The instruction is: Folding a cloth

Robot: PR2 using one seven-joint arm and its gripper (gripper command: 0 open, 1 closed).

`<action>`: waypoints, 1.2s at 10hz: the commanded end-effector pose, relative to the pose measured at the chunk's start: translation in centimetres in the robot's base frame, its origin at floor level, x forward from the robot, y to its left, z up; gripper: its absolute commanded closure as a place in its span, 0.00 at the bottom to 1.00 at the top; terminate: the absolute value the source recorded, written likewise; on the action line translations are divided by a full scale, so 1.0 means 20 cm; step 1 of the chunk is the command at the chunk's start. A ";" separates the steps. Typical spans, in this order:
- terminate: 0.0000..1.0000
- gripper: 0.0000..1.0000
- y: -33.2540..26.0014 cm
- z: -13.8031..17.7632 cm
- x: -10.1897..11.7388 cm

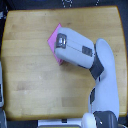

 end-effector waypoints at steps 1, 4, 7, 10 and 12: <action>0.00 1.00 0.36 -0.06 0.19; 0.00 1.00 0.63 -0.17 0.34; 0.00 1.00 0.71 -0.17 0.50; 0.00 1.00 0.73 -0.24 0.53; 0.00 1.00 0.75 -0.32 0.53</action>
